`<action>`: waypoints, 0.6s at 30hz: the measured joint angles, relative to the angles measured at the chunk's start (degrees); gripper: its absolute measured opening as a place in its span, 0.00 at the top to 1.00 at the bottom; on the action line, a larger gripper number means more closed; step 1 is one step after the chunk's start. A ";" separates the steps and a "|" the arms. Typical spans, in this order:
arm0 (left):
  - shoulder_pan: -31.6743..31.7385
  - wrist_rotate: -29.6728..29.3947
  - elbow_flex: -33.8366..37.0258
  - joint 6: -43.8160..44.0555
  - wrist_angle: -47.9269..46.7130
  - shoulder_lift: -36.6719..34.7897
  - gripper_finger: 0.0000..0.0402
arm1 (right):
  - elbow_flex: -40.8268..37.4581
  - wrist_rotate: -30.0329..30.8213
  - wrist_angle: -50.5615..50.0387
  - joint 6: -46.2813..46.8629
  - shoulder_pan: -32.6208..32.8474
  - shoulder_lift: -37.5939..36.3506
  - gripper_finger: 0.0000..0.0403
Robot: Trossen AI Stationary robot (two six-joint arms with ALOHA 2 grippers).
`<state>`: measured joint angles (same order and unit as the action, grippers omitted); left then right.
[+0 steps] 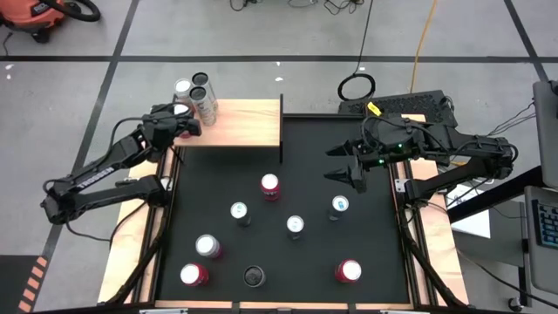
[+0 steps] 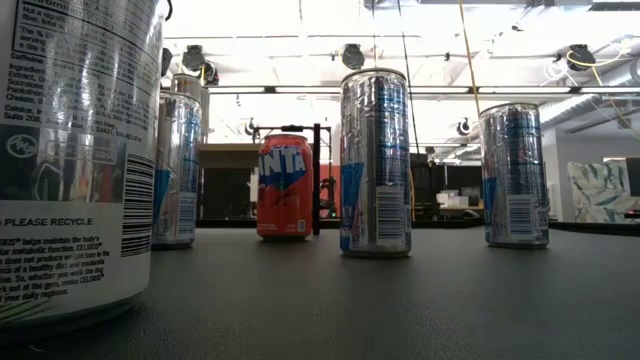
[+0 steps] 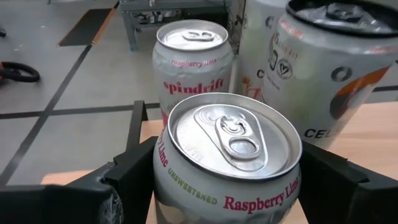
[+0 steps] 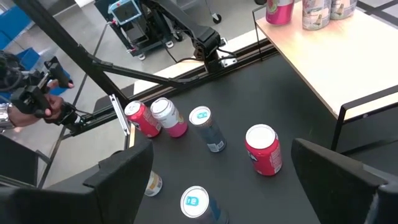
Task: Place canned beverage on shelf
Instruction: Put the right pink soda can on the shelf aligned with the other pink soda can
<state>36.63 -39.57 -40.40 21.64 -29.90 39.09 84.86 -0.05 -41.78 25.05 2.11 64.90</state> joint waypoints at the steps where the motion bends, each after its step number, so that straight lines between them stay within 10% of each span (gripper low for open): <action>1: 0.15 0.18 0.00 0.04 0.25 0.29 0.24 | 0.00 0.00 -0.02 -0.04 0.00 0.00 0.11; 18: 0.88 2.02 0.00 -3.10 1.99 1.22 0.20 | 0.00 -0.02 -0.03 -0.67 0.00 -0.02 0.11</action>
<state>37.51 -37.56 -40.40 18.55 -27.91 40.31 84.86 -0.08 -41.80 24.38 2.11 64.88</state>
